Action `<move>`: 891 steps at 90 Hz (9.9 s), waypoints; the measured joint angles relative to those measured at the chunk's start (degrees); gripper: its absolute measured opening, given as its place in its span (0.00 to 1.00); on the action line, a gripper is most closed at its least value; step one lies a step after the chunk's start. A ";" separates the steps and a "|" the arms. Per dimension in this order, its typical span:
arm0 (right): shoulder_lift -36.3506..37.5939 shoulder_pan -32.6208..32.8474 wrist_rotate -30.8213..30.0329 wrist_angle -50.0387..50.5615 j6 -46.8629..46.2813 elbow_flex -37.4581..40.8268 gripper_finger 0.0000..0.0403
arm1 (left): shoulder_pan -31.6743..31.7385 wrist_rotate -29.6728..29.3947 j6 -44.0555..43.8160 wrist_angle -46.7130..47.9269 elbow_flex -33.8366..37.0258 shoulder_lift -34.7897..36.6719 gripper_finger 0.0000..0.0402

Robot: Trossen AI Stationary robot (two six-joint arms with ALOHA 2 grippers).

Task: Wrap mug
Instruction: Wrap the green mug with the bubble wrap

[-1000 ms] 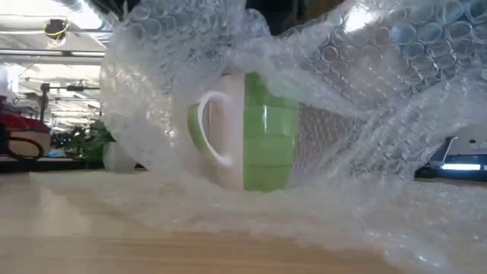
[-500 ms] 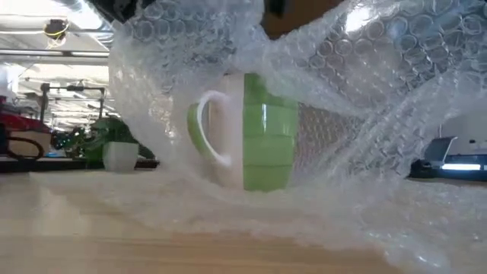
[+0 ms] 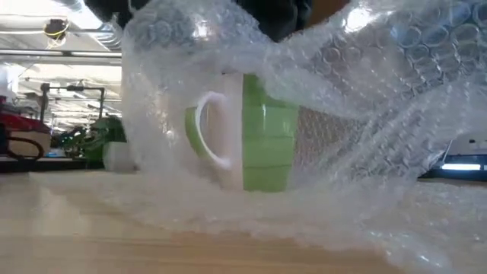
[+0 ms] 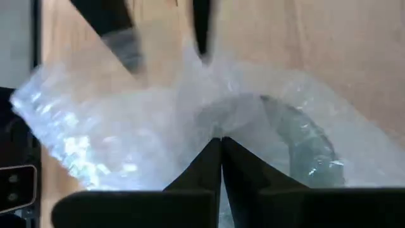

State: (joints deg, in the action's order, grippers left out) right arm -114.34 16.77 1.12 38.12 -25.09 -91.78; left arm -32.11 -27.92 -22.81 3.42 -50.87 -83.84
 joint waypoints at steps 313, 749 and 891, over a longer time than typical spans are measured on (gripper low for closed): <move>9.20 4.33 -19.87 -20.34 -13.57 15.38 0.00 | 12.71 15.44 0.63 -8.72 -0.11 -8.14 0.28; -10.36 12.97 -30.63 24.56 -24.60 -20.72 0.00 | -2.75 6.32 0.44 3.57 -0.11 3.97 0.28; 8.94 22.44 -51.49 -49.04 -39.22 39.57 0.00 | 4.56 12.19 6.80 6.62 -0.13 3.27 0.28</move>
State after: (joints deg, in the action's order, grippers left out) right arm -105.41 39.21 -50.36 -10.92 -64.31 -52.21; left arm -27.55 -15.73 -16.01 10.04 -51.00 -80.58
